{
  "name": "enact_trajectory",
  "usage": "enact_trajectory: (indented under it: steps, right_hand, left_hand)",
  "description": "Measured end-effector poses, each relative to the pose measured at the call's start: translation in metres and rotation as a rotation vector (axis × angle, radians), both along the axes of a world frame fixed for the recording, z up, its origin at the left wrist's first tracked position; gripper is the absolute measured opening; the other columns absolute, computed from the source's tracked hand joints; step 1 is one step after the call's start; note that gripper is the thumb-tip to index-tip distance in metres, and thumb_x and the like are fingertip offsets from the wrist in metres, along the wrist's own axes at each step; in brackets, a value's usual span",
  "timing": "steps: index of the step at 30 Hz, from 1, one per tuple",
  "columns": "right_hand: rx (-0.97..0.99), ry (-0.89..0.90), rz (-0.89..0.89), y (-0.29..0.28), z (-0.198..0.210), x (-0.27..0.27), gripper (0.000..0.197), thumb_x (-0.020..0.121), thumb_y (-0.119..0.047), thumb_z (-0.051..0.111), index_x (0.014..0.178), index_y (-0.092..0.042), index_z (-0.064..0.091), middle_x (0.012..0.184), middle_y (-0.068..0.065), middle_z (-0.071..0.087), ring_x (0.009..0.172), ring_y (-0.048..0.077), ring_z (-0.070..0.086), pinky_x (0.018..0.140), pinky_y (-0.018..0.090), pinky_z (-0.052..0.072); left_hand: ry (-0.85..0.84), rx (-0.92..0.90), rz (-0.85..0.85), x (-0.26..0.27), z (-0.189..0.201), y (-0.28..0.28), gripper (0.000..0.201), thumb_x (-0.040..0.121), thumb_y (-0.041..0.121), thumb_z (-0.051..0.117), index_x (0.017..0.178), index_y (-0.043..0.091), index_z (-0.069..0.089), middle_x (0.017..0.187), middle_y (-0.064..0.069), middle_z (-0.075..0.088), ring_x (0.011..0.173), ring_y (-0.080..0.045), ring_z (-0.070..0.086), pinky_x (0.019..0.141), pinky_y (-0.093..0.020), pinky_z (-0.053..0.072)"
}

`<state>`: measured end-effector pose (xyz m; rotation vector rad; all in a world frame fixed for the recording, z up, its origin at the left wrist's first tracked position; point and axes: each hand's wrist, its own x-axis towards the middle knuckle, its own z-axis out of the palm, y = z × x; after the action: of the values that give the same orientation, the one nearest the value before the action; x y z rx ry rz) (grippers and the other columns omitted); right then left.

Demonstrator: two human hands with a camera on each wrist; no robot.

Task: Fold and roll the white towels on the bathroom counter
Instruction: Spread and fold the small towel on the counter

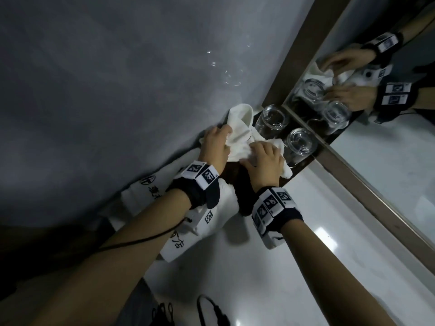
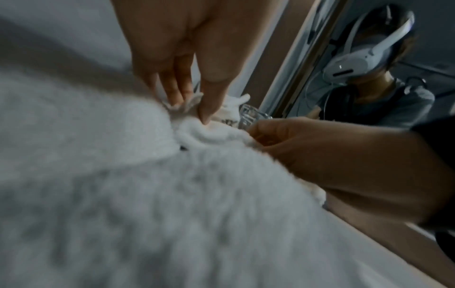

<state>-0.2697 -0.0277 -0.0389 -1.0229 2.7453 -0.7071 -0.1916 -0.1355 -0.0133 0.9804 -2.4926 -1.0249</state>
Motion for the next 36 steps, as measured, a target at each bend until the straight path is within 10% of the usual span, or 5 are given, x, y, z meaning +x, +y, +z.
enact_trajectory:
  steps: [7,11,24,29,36]
  right_hand:
    - [-0.437,-0.316,0.005,0.021,0.039,0.018,0.018,0.091,-0.027,0.053,0.105,-0.015,0.055,0.085,0.0,0.062,0.083,0.018,0.058,0.079,0.032,0.045]
    - [-0.619,-0.53,0.161,0.046,0.074,0.048,0.042,0.081,-0.038,0.065,0.118,-0.035,0.045,0.101,-0.02,0.064,0.093,-0.006,0.062,0.077,0.01,0.047]
    - [-0.937,-0.688,0.133,0.141,0.146,0.074,0.035,0.093,-0.027,0.043,0.127,-0.027,0.05,0.129,-0.001,0.057,0.124,0.015,0.05,0.11,0.046,0.035]
    - [-0.859,-1.044,0.157,0.168,0.147,0.105,0.044,0.095,-0.048,0.033,0.114,-0.022,0.063,0.11,-0.004,0.07,0.108,0.009,0.062,0.09,0.026,0.051]
    - [-0.904,-1.388,0.3,0.194,0.14,0.141,0.029,0.096,-0.014,0.032,0.087,-0.01,0.059,0.076,0.0,0.068,0.074,0.011,0.065,0.069,0.021,0.052]
  left_hand:
    - [0.455,0.378,0.058,0.013,0.042,0.008,0.013,0.078,-0.006,0.061,0.088,0.001,0.06,0.072,0.007,0.056,0.062,0.01,0.052,0.063,-0.004,0.041]
    - [0.532,0.531,-0.008,0.024,0.079,0.037,0.022,0.078,0.007,0.066,0.078,0.026,0.054,0.078,0.007,0.063,0.076,-0.006,0.062,0.07,-0.022,0.05]
    - [0.615,0.602,0.018,0.126,0.123,0.117,0.012,0.08,0.002,0.063,0.087,0.011,0.067,0.071,-0.004,0.054,0.061,-0.011,0.052,0.062,-0.02,0.047]
    - [0.579,0.683,0.0,0.169,0.115,0.161,0.021,0.089,0.007,0.055,0.079,0.023,0.065,0.066,0.007,0.052,0.06,-0.004,0.05,0.058,-0.019,0.05]
    - [0.485,0.482,0.083,0.205,0.108,0.195,0.02,0.092,0.013,0.05,0.083,0.03,0.057,0.073,-0.009,0.052,0.065,-0.02,0.052,0.071,-0.039,0.054]
